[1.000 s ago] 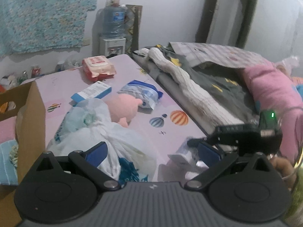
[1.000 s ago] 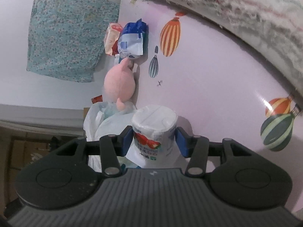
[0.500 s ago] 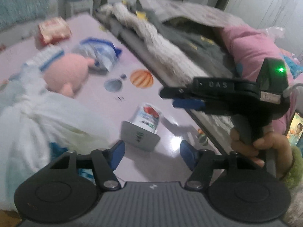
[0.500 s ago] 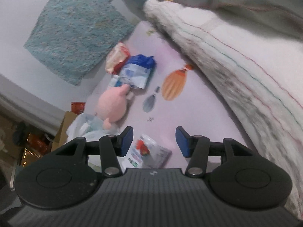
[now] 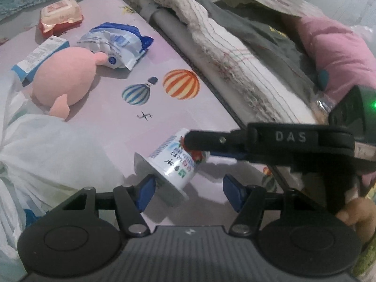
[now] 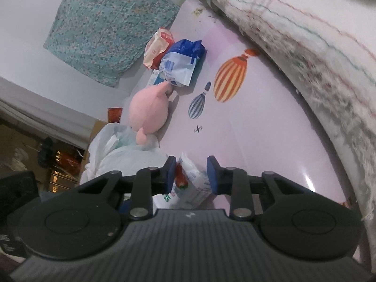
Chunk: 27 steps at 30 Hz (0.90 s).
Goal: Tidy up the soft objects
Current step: 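Grasp the clear plastic lid beside the cup with the left tool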
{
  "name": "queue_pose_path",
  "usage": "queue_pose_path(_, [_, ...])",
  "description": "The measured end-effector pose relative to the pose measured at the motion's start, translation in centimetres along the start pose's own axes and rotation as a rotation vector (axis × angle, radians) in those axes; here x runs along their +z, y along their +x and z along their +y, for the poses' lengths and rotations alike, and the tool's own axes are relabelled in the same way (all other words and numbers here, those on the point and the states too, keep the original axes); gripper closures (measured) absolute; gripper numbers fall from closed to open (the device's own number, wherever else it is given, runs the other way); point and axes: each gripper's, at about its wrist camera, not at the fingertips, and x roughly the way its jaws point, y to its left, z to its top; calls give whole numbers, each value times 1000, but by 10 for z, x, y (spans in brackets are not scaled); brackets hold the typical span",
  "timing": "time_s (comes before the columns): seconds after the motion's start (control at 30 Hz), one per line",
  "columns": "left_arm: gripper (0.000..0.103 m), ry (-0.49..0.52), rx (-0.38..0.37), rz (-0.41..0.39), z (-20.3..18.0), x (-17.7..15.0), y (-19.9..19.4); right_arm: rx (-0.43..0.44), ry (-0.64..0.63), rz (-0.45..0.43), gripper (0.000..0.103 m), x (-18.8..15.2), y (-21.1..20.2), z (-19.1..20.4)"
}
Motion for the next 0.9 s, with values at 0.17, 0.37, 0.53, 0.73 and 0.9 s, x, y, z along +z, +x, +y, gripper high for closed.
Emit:
queue_pose_path(0.17, [37, 8, 34, -21, -3, -1, -10, 37, 46, 49, 75, -5, 5, -3])
queue_pose_path(0.37, [36, 32, 43, -52, -7, -4, -19, 76, 108, 110, 73, -7, 8, -8])
queue_pose_path(0.53, [36, 86, 57, -79, -20, -5, -22, 106, 186, 133, 71, -5, 7, -19])
queue_pose_path(0.73, [30, 187, 36, -131, -44, -6, -25, 105, 219, 117, 70, -2, -1, -27])
queue_pose_path(0.9, [30, 238, -9, -126, -59, -3, -17, 16, 140, 61, 70, 4, -14, -15])
